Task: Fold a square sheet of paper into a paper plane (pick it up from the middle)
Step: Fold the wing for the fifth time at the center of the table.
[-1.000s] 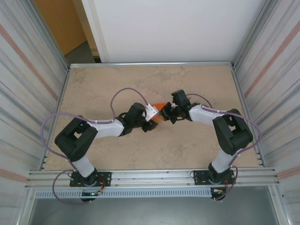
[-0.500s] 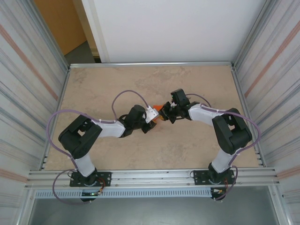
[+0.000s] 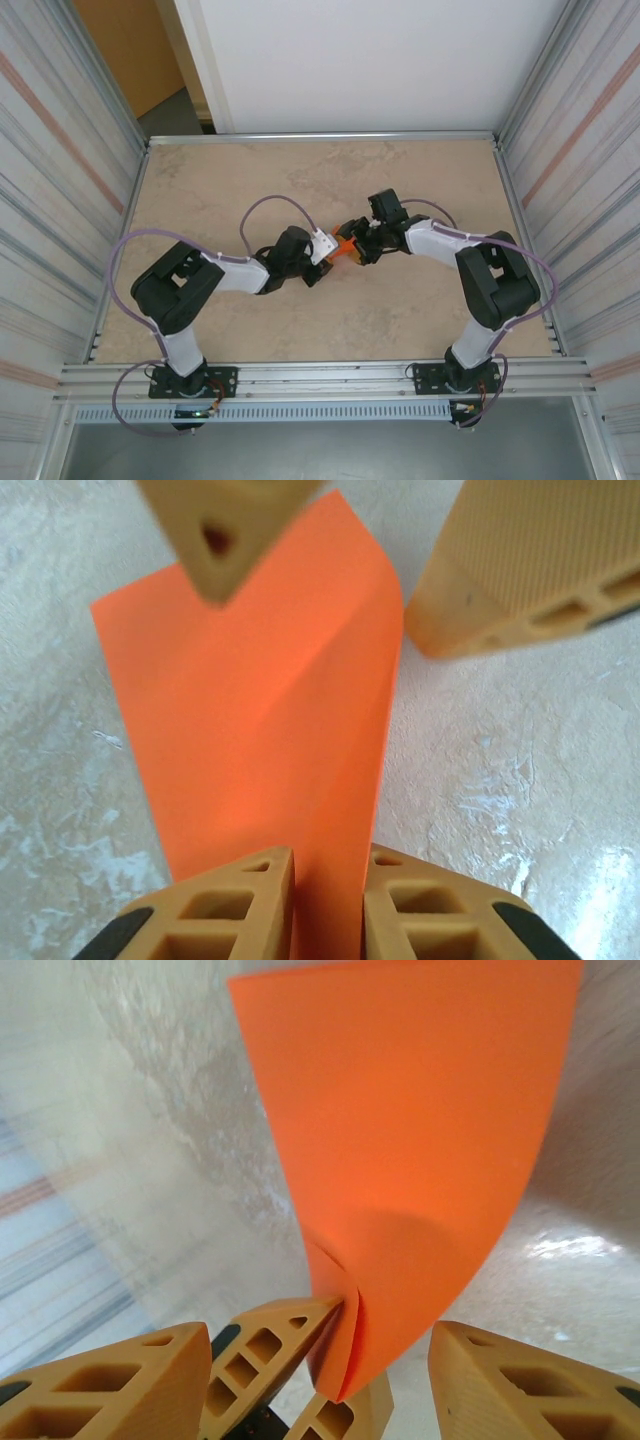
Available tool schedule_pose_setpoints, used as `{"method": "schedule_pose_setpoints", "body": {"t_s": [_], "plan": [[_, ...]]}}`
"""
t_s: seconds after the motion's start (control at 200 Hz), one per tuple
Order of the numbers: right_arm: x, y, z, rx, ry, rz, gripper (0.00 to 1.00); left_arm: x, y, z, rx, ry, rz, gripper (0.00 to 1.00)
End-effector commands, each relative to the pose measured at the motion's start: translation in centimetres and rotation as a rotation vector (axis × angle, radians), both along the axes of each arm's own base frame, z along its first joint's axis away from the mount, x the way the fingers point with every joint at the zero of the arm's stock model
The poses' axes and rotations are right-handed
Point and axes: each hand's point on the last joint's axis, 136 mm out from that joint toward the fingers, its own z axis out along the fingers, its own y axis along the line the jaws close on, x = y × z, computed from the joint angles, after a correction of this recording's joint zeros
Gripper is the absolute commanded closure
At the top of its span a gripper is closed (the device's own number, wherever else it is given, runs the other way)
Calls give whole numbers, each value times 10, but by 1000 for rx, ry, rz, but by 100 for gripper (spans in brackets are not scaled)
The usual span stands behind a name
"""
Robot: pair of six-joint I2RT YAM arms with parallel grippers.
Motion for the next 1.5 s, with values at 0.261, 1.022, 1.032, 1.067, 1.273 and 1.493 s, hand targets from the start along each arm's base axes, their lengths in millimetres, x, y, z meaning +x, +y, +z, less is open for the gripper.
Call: {"method": "schedule_pose_setpoints", "body": {"t_s": [0.261,1.022,1.032,1.067,1.273,1.493], "plan": [[1,-32,9,-100,-58,-42,41,-8,-9,-3,-76,76,-31,79],[-5,-46,5,-240,-241,104,38,5,12,11,-407,493,81,83],[-5,-46,4,-241,-241,106,38,5,11,11,-410,495,81,83],[-7,-43,2,-243,-239,121,38,6,12,12,-417,502,84,83],[-11,-25,-5,-234,-237,188,39,4,13,3,-406,519,85,84],[-14,-17,-13,-224,-214,215,42,1,14,-8,-393,557,97,85]]}}
